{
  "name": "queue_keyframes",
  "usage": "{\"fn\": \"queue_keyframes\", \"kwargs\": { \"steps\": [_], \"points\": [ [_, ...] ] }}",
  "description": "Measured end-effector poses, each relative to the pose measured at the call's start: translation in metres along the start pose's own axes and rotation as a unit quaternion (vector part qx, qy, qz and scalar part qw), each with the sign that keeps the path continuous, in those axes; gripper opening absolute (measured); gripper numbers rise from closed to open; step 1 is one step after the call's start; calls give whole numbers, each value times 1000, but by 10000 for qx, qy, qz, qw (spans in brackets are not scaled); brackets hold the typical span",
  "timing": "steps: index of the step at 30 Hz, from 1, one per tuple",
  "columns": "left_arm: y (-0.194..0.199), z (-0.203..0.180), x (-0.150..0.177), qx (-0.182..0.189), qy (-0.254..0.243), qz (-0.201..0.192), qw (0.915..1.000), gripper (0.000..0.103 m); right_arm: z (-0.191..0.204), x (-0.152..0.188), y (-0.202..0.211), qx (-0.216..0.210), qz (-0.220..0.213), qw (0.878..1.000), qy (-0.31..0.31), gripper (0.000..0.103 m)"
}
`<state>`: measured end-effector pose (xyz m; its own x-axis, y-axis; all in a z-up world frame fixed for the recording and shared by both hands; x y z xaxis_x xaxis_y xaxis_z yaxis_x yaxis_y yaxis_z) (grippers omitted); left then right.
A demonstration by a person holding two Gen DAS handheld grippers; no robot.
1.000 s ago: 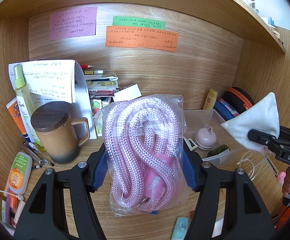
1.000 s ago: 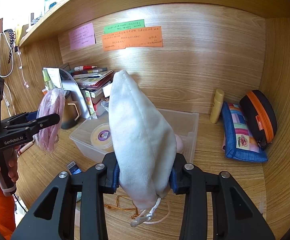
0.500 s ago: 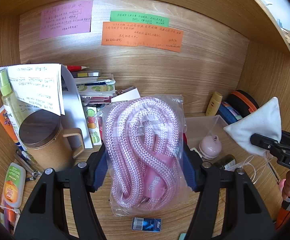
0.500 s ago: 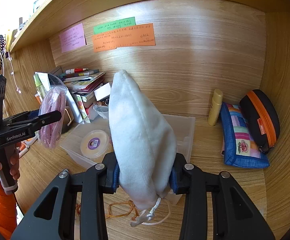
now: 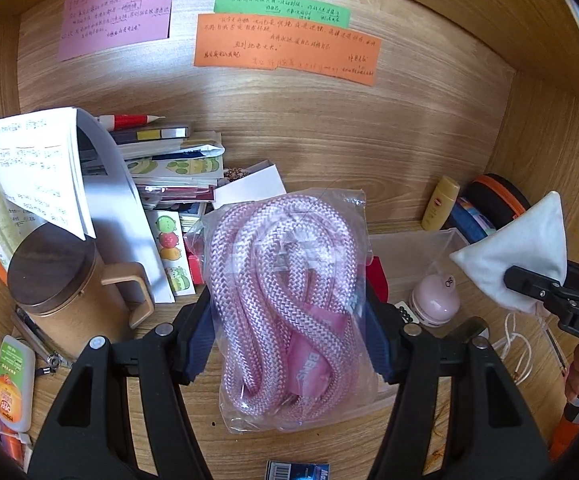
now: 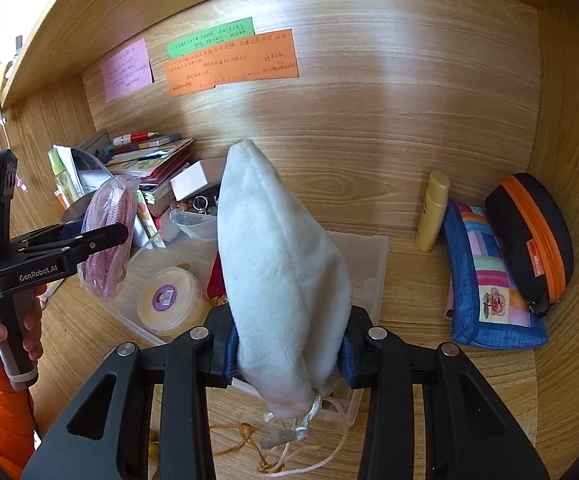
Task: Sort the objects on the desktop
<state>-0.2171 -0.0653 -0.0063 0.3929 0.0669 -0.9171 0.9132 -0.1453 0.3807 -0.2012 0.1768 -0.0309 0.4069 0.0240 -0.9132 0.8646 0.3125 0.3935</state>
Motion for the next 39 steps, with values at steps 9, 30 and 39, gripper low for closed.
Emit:
{"fn": "queue_keyframes", "kwargs": {
  "steps": [9,30,39],
  "points": [
    [-22,0,3,90,-31,189,9998,63,0,0,-19,5,66,10000,56,34],
    [-65,-21,13,337,-265,752,9962,64,17,22,-49,179,371,9973,607,35],
    [-79,-29,19,405,-277,989,9939,68,14,22,-46,118,333,9982,479,36]
  ]
}}
Point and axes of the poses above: each gripper's, at about its wrist camera, not at the fingertips, and y roughly against the way its jaws point, z to its left, x to its underside, the point moved 4 cm from there along -y, roughly the way its jaws point, and after that the axes turned 14 degrees about -z, right-handed, at the moved point
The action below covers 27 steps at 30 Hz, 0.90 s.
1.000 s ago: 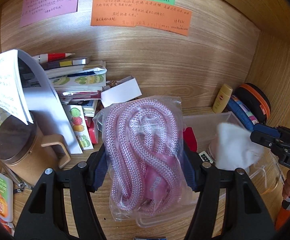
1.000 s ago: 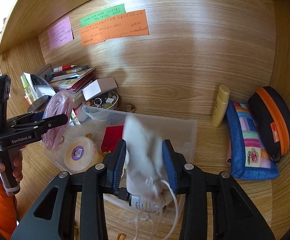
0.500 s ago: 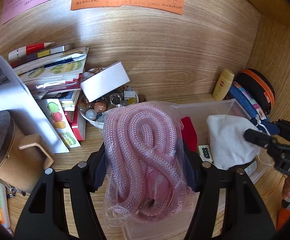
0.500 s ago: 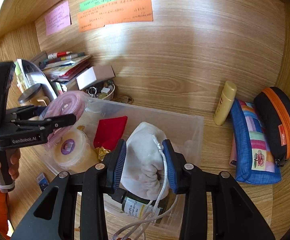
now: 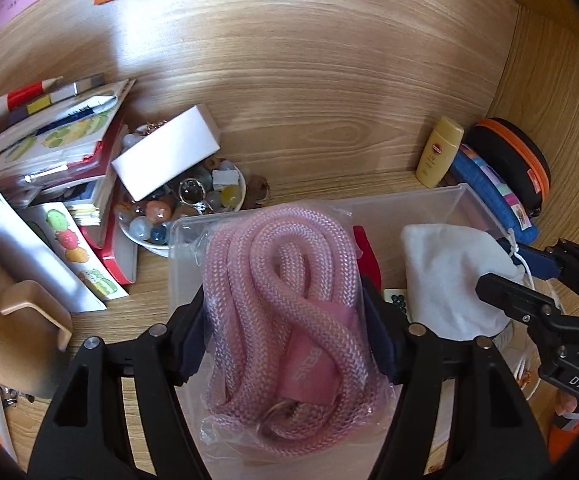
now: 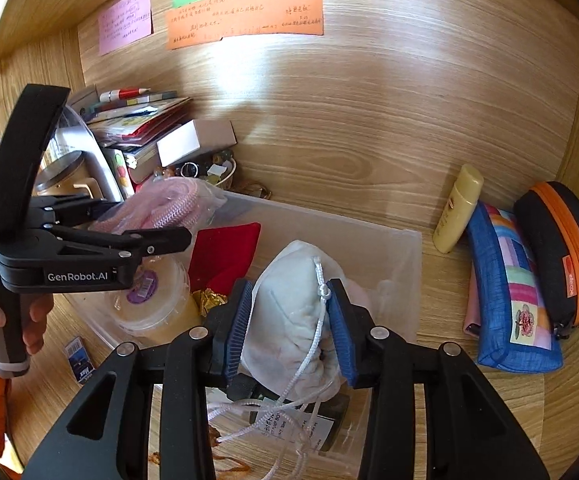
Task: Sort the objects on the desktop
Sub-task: 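Lower the rope bag into the box with the left gripper while the right releases the cloth bag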
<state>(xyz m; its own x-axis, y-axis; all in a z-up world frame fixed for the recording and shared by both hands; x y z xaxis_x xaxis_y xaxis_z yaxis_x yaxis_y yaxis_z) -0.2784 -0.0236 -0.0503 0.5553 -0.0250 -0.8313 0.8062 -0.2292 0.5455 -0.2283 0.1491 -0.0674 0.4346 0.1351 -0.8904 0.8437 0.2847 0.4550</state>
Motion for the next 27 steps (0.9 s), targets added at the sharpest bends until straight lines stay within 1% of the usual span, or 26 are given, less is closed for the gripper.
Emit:
{"fn": "queue_keyframes", "kwargs": {
  "steps": [3,5,7,10,14,17,19,21,25,27],
  "points": [
    [1,1,1,2,32,16,10000,68,-2,-1,1,-16,-24,10000,-70,38],
    [2,0,1,-40,6,12,10000,69,-2,-2,2,0,-55,10000,-80,48],
    [2,0,0,-78,-26,10,10000,69,-2,-3,3,73,-111,9999,-49,53],
    [5,0,0,-112,-55,10,9999,72,0,-5,5,118,-179,9998,33,57],
    [8,1,-2,-107,-25,-7,9999,74,1,-7,8,216,-242,9994,136,67],
    [14,0,-3,-113,-42,-77,9999,76,3,-8,11,286,-277,9989,237,71],
    [19,-2,-5,-96,-77,-125,9998,84,5,-9,14,343,-312,9983,355,72],
    [27,-4,-7,-66,-139,-242,9996,91,9,-11,16,407,-341,9974,486,74],
    [39,-9,-9,-69,-228,-362,9991,91,15,-11,23,424,-390,9967,575,75],
    [45,-11,-9,-142,-291,-412,9986,92,18,-11,26,441,-391,9964,611,78]
  ]
}}
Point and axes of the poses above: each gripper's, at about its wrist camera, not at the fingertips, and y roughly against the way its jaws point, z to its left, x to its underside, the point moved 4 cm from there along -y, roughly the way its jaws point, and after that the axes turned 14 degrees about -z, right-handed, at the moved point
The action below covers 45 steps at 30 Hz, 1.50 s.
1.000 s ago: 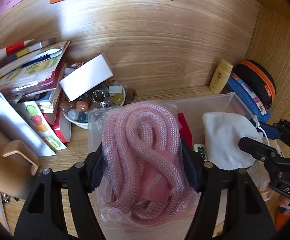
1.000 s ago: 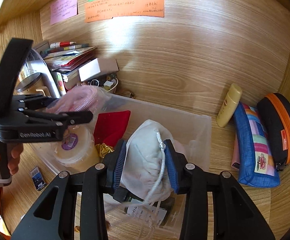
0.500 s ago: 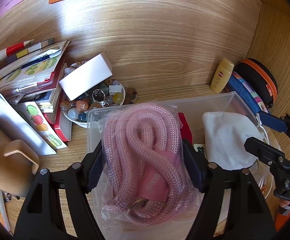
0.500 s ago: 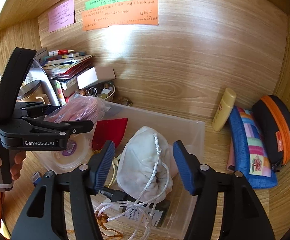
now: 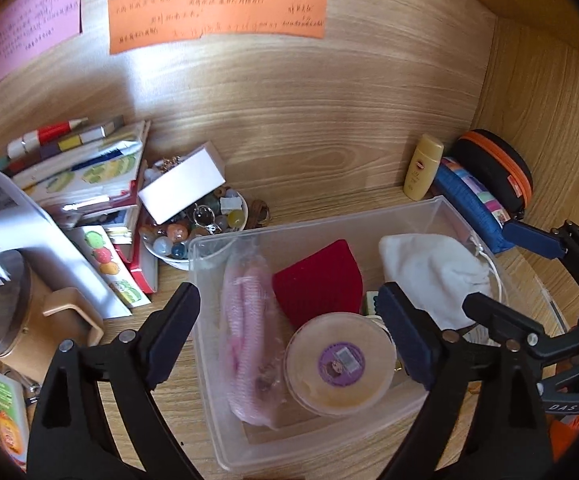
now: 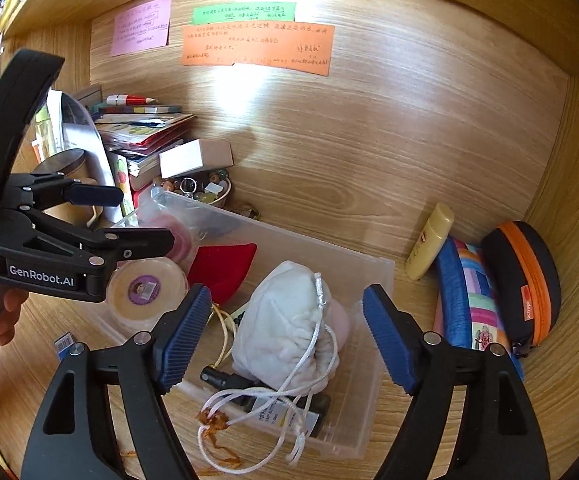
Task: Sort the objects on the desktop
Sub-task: 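Lower the rope bag into the box with the left gripper while the right releases the cloth bag, then withdraw both grippers from the box toward the white container and teal tube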
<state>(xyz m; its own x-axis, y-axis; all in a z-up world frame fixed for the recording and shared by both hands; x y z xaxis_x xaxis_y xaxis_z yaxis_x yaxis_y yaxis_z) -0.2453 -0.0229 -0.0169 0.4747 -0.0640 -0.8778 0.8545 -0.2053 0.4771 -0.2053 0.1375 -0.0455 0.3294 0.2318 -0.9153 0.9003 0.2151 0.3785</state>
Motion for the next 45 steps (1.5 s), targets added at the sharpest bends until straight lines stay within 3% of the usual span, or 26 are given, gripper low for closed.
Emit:
{"fn": "queue_keyframes", "kwargs": {
  "steps": [8,20,45],
  "points": [
    [26,-1,2,-229,-173,-177,9994,96,7,-3,16,24,-53,10000,38,86],
    [74,-1,12,-465,-239,-634,9966,101,11,2,54,80,-116,9998,-102,89],
    [109,16,93,-894,116,-135,9958,101,74,56,98,-563,247,9977,-293,90]
  ]
}}
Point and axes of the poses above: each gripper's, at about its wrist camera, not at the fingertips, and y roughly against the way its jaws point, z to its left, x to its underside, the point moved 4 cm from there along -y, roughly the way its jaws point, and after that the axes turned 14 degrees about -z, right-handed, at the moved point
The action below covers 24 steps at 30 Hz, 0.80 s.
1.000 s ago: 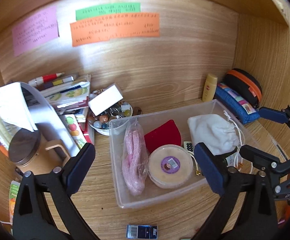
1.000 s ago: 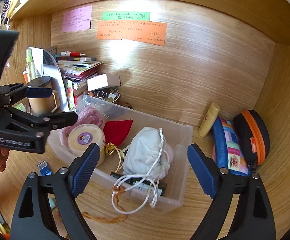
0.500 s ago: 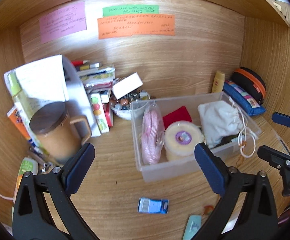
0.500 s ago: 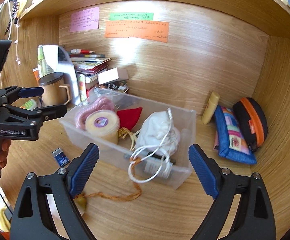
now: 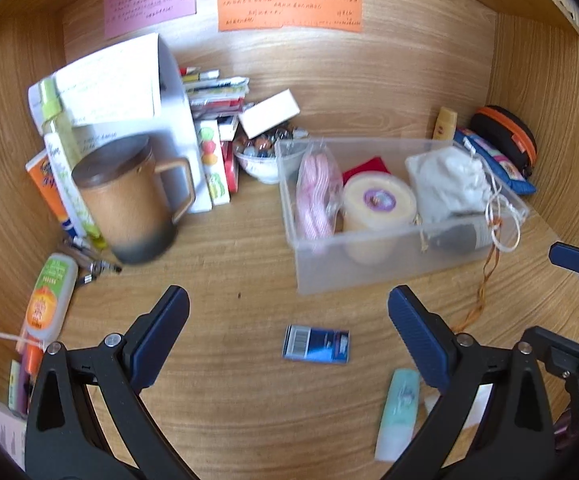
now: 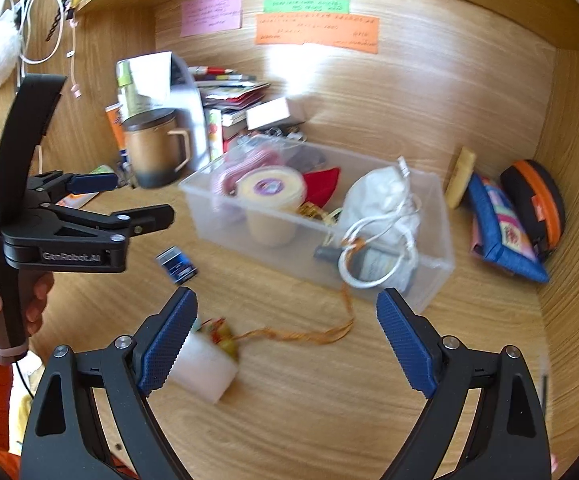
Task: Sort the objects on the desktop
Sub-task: 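Withdraw both grippers from the box toward the white container and teal tube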
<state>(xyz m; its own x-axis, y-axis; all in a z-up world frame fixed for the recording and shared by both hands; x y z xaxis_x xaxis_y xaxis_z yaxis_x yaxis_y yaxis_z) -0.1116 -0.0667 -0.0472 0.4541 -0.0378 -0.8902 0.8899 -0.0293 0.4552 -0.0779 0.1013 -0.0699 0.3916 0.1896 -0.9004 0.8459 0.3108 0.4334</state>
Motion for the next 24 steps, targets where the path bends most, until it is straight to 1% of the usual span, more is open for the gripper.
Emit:
{"fn": "queue_keyframes", "kwargs": {
  "steps": [6,10,14,24],
  "points": [
    [6,10,23,-67,151,165,9997,101,22,17,-1,-230,150,9996,6,90],
    [10,15,36,-70,229,283,9993,101,34,27,-2,-433,227,9988,-100,90],
    [14,17,46,-52,212,333,9992,101,41,34,-4,-483,223,9985,-96,90],
    [20,13,65,-80,97,482,9988,101,42,46,-19,-503,352,9972,-428,89]
  ]
}}
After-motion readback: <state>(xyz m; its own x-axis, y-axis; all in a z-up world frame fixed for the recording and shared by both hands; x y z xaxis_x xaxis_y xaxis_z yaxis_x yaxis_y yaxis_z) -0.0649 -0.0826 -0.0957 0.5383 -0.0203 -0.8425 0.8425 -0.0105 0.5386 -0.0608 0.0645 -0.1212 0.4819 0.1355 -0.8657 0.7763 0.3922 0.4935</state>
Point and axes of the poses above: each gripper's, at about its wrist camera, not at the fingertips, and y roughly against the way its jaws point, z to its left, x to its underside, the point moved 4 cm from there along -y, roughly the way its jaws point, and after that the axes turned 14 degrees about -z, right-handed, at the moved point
